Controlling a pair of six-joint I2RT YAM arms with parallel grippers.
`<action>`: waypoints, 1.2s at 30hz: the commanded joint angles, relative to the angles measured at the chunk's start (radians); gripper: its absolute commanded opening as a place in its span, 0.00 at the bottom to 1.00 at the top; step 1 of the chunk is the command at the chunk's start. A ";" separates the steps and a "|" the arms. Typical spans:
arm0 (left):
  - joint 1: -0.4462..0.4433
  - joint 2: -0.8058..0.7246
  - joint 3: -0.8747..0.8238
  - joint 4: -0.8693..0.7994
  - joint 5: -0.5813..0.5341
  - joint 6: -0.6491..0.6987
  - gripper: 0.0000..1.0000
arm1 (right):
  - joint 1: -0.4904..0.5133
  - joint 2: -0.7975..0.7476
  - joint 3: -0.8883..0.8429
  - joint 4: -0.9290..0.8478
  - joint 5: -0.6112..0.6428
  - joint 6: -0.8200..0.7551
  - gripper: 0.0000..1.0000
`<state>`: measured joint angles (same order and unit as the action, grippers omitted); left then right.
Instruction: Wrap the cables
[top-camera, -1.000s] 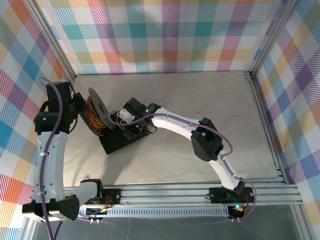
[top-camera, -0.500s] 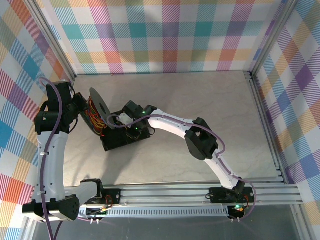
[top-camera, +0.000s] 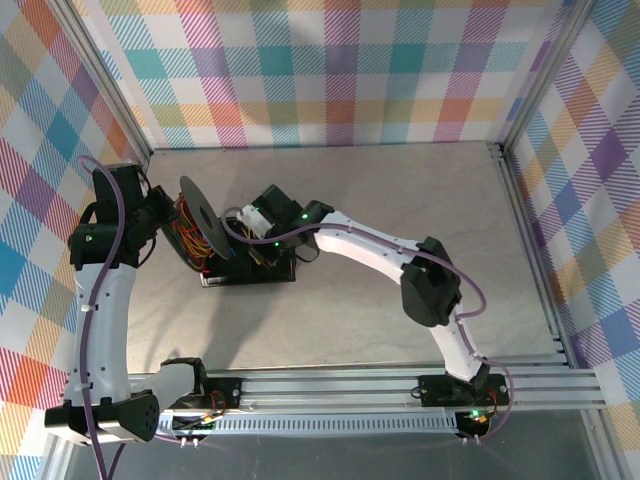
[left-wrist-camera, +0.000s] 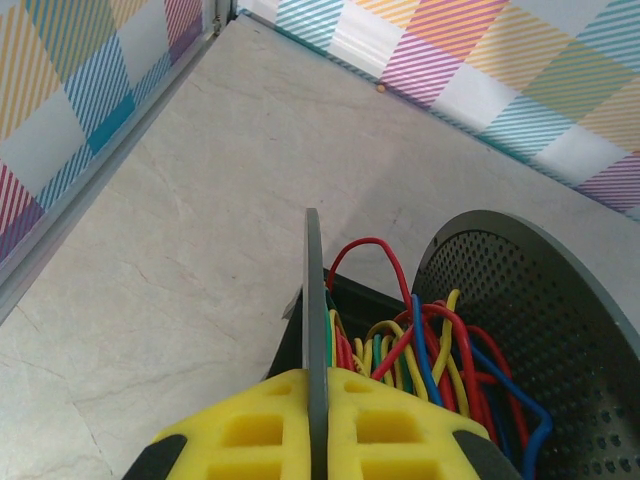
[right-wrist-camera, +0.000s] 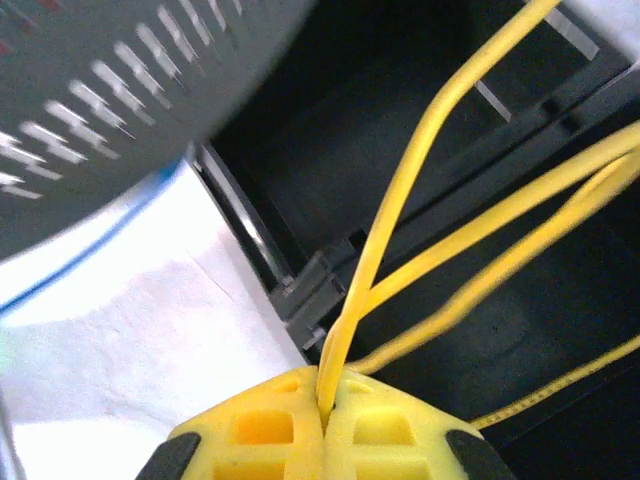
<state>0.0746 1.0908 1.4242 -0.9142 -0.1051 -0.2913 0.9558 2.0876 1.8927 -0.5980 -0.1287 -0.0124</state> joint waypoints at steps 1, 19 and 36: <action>0.017 -0.048 0.028 0.102 0.059 -0.022 0.00 | -0.034 -0.109 -0.081 0.110 -0.069 0.094 0.00; -0.557 0.141 0.086 0.241 -0.082 -0.077 0.00 | -0.362 -0.776 -0.669 0.179 0.153 0.390 0.00; -0.766 0.689 0.354 0.377 -0.332 0.202 0.00 | -0.511 -0.938 -0.880 0.166 0.065 0.408 0.00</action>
<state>-0.6865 1.7908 1.7012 -0.6624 -0.4129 -0.1917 0.4507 1.1740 1.0279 -0.4393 -0.0349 0.3855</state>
